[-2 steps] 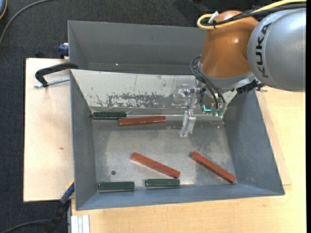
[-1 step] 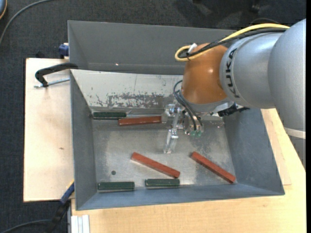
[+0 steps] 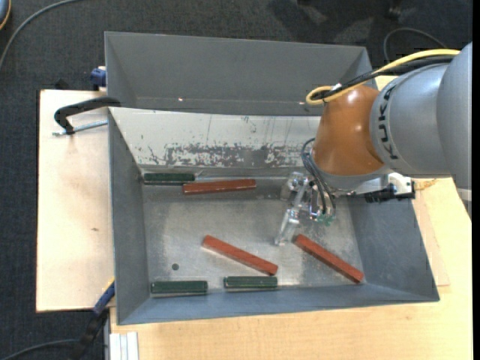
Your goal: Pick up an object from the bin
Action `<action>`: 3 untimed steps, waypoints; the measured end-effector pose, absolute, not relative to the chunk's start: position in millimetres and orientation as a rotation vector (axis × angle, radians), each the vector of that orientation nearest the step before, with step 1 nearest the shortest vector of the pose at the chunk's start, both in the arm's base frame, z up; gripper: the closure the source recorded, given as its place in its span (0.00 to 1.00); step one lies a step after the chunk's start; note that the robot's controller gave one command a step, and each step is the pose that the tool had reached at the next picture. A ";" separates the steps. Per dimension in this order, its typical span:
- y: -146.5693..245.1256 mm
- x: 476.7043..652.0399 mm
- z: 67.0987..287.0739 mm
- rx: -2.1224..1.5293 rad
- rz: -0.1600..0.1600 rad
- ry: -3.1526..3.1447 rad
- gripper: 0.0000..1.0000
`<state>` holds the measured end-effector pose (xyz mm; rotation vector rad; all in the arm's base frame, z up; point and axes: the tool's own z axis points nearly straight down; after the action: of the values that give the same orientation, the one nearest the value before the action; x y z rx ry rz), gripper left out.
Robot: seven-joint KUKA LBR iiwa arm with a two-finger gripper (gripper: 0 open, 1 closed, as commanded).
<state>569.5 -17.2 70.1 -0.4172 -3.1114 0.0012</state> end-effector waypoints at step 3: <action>94.1 504.9 68.9 -0.675 0.004 -3.062 0.00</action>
Offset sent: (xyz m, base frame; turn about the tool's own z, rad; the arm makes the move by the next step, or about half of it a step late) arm 0.0012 0.1057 0.0125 0.1070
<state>504.9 94.1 68.9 -0.6752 -3.0623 0.0035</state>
